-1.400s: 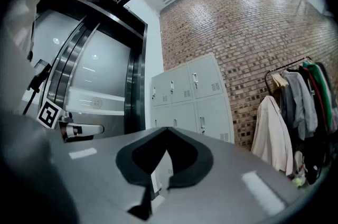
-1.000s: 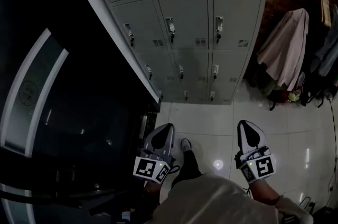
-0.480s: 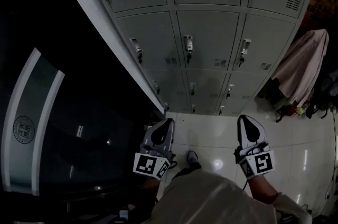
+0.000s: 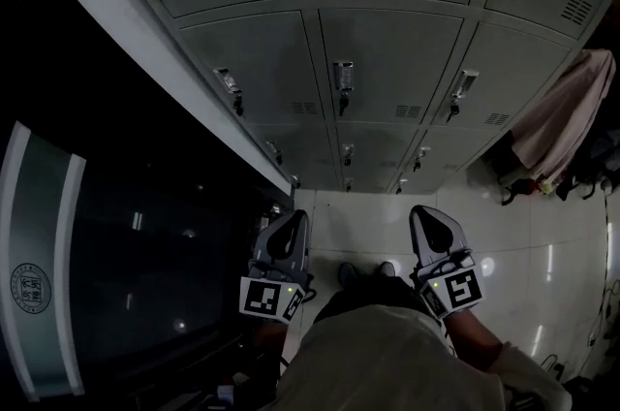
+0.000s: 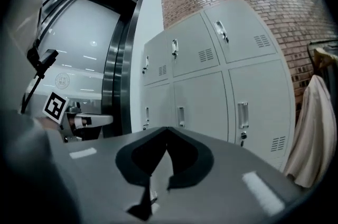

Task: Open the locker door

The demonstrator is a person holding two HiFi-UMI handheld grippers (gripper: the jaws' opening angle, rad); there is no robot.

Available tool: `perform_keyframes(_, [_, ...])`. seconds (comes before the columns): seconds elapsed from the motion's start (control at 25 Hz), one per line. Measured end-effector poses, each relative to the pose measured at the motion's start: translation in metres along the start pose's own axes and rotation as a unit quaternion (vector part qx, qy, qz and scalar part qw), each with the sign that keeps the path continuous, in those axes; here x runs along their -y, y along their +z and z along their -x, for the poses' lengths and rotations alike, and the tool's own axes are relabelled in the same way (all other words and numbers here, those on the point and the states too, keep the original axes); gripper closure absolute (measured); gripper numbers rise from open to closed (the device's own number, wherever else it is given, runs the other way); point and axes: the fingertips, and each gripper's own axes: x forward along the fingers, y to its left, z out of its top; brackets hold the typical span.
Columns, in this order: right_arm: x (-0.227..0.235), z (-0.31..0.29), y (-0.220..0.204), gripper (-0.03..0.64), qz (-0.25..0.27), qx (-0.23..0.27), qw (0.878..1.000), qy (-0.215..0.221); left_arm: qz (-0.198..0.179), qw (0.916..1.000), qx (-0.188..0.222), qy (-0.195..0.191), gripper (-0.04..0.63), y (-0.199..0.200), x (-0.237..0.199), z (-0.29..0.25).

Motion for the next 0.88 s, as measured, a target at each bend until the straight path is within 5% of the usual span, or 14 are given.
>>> perform_keyframes(0.2, [0.014,-0.053,-0.067,0.548,-0.014,-0.049,0.998,0.028,0.003,0.9996,-0.018,0.023,0.560,-0.041,-0.005,-0.008])
perform_keyframes(0.36, [0.038,-0.123,-0.146,0.496,0.016,-0.020,0.999,0.045,0.029,0.9905,-0.130,0.033,0.560,-0.116,-0.013,0.003])
perform_keyframes(0.88, [0.082,-0.327,-0.457,0.436,-0.015,-0.153,0.988,0.004,0.083,0.9800,-0.174,0.052,0.560,-0.266,-0.033,0.022])
